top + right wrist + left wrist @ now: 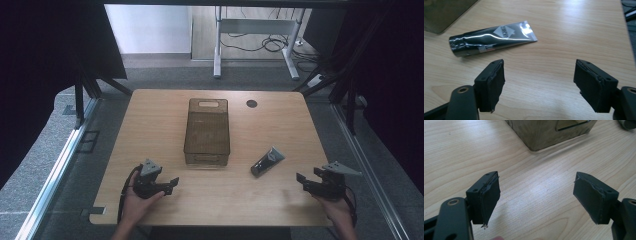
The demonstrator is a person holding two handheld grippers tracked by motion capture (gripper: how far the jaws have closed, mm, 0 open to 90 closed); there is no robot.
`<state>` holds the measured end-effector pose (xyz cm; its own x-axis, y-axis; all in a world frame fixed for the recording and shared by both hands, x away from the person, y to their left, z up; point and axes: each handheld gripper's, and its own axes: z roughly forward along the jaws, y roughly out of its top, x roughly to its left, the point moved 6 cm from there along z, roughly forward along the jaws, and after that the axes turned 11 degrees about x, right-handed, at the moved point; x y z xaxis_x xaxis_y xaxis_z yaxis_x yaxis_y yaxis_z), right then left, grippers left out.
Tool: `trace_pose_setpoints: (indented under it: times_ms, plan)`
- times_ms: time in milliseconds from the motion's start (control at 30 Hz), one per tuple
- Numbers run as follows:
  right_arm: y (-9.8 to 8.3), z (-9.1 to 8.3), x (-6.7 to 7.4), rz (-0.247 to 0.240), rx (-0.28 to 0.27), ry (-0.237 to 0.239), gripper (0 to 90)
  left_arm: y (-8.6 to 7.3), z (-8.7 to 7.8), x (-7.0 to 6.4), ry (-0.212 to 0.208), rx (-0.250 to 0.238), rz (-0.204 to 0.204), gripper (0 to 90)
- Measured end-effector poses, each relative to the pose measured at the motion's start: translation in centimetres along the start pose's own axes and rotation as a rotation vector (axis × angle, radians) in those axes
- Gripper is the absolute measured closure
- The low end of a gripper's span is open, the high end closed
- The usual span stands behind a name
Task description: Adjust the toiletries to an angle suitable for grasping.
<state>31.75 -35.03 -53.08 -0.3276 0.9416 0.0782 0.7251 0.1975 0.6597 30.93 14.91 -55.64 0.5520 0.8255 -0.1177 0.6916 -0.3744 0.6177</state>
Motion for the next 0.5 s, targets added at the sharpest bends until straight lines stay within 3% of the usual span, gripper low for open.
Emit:
trace_pose_setpoints:
  times_ms: [200,367,500]
  plan:
    - [-0.2,-0.8,-0.7,-0.001,-0.003,-0.002,34.1,-0.1,-0.1,-0.1,-0.001,-0.002,0.003,21.9]
    - [-0.5,-1.6,-1.2,-0.055,0.007,-0.007,47.2,0.0,-0.1,-0.2,-0.004,-0.004,0.006,21.8]
    - [-0.8,-1.5,-1.4,-0.075,0.051,0.023,68.1,-0.1,0.0,-0.1,-0.006,0.006,0.006,21.8]
